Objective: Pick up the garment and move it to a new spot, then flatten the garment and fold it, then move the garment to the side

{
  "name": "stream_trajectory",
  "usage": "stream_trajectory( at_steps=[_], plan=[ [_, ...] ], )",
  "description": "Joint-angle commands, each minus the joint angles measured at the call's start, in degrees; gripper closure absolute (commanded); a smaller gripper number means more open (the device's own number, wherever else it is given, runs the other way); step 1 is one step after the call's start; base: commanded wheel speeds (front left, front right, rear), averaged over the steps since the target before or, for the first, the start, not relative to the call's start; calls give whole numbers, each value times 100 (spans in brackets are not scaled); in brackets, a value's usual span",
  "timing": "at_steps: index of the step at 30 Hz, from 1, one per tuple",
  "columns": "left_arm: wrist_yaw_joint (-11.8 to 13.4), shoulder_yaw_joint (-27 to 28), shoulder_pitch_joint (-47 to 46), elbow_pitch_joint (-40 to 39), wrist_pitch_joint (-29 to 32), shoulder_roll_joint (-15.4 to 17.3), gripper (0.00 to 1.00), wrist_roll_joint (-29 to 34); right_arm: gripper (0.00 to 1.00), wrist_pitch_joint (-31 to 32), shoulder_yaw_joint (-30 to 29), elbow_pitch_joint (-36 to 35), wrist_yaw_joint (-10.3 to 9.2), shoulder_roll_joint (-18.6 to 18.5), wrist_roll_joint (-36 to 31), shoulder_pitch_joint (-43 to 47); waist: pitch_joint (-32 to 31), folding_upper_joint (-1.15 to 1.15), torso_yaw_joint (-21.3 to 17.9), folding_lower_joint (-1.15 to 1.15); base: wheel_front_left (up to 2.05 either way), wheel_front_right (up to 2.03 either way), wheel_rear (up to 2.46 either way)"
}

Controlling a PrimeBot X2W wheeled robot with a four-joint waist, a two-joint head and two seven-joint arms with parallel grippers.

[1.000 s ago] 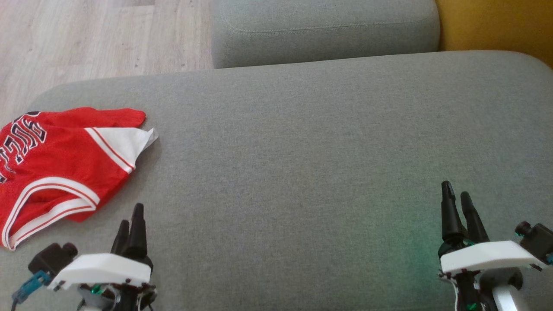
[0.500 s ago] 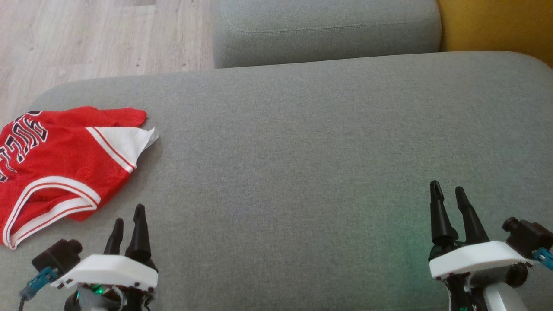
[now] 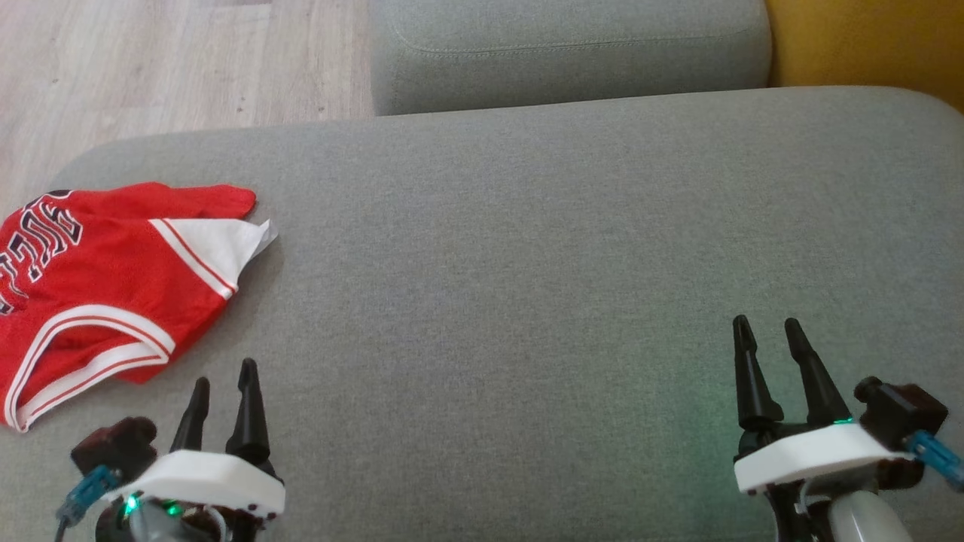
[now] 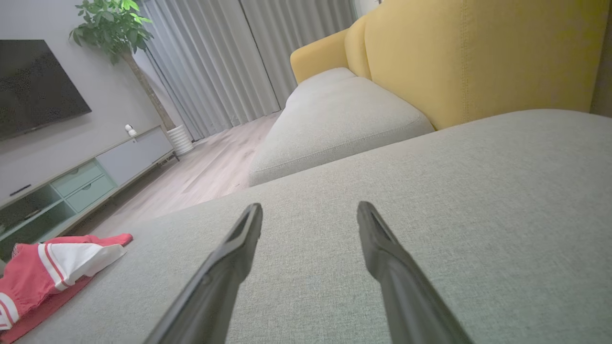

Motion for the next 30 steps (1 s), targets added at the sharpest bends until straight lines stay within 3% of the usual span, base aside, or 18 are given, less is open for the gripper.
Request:
stream_trajectory(
  at_steps=[1,30],
  plan=[
    [52,90,-146,-233,-81,125,0,191,0,-109,127,-228,34,-90,-192,-112,6,0,3,0,0,0,0],
    [494,-293,-3,-428,-547,370,0,1980,0,-598,208,-36,44,-59,-1943,-40,44,0,30,0,0,0,0]
  ],
)
